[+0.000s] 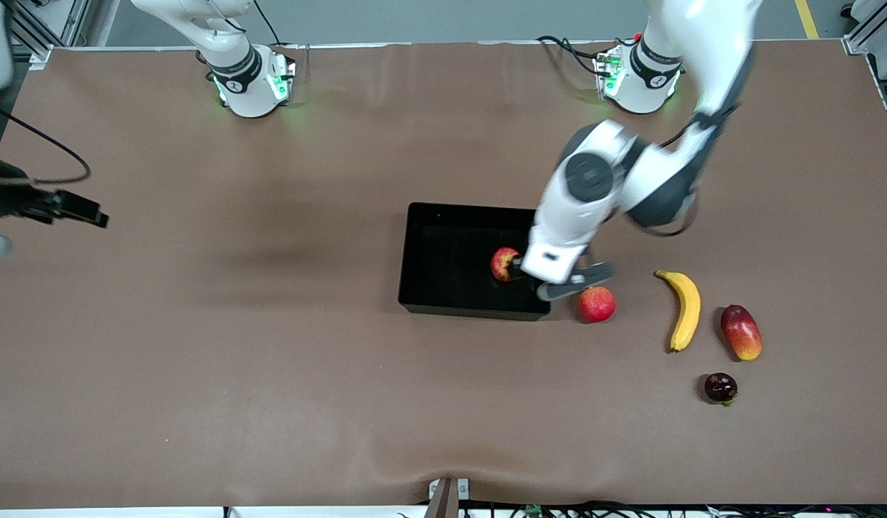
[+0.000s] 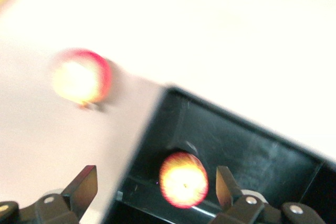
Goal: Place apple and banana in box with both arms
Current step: 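Carry the apple into the tray with the left gripper while the right gripper withdraws, then move the left gripper to the yellow banana and grasp it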
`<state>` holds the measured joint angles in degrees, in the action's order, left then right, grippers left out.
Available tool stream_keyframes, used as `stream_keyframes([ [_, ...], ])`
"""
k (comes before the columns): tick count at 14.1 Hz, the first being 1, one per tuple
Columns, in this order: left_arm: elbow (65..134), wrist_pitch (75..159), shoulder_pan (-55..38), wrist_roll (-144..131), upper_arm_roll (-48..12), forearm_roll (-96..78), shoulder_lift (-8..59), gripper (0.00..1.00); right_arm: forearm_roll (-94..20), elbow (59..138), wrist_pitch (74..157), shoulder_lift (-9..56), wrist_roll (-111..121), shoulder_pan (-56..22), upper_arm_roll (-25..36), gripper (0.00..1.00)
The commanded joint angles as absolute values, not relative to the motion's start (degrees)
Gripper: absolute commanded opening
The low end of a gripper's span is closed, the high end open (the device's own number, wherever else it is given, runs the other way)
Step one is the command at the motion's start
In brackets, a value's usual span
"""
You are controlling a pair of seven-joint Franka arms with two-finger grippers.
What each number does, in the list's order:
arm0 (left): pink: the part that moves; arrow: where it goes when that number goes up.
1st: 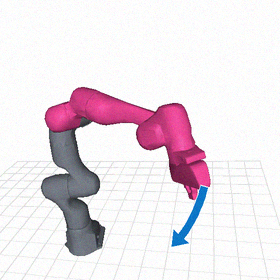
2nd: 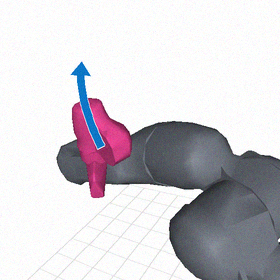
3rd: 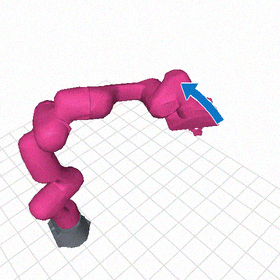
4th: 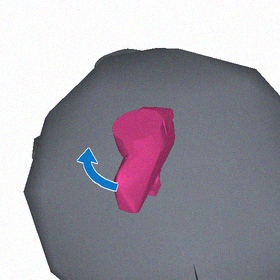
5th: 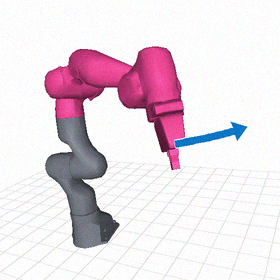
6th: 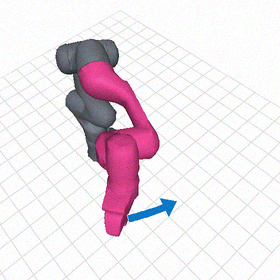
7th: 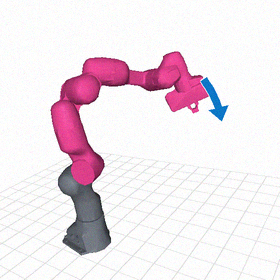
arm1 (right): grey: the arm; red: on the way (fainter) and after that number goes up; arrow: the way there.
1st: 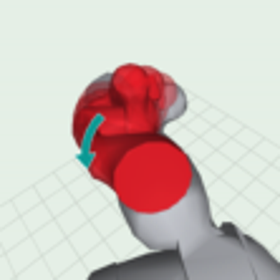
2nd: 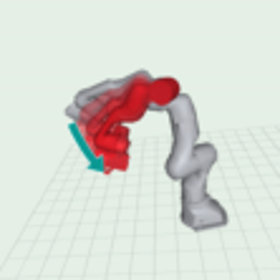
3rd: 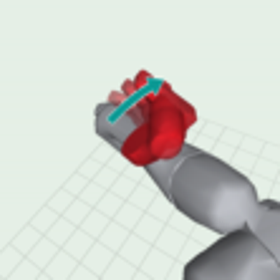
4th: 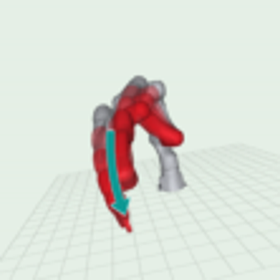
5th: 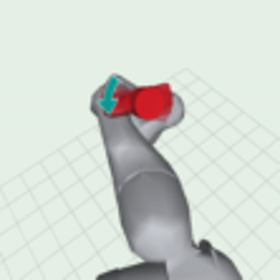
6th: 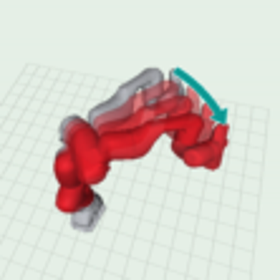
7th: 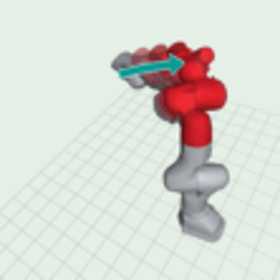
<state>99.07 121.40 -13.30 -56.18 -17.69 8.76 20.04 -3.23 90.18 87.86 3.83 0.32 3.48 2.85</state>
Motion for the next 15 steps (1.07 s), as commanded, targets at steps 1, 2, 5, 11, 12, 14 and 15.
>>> stream_keyframes([
  [1,99.8,118.8,-5.9,-50.8,-17.9,9.8,17.9,1.00,-2.8,86.4,84.1,3.0,-1.5,3.7,1.6,1.00],
  [2,100.3,117.7,-2.5,-45.2,-17.9,9.8,18.2,1.00,-2.7,86.7,84.1,2.3,-1.5,3.6,1.6,1.00],
  [5,101.3,117.2,8.9,-24.3,-17.8,10.0,20.6,1.00,-2.5,86.8,82.5,0.5,-1.5,3.3,1.3,1.00],
  [11,105.4,123.3,18.2,-12.2,-17.7,10.4,28.2,1.00,-0.1,86.3,79.8,-1.0,-1.5,-0.1,2.0,1.00],
  [12,106.2,125.1,18.8,-12.0,-17.8,11.2,29.3,1.00,-0.1,86.2,79.3,-1.0,-1.5,0.2,2.0,1.00],
  [14,107.0,128.5,19.3,-12.0,-17.8,12.1,31.6,0.97,-0.3,86.1,79.5,-1.0,-1.4,0.4,1.9,1.00],
  [15,107.0,130.1,19.5,-12.0,-17.8,12.1,32.9,0.94,-0.7,85.8,79.6,-0.9,-1.1,0.4,1.9,1.00],
])
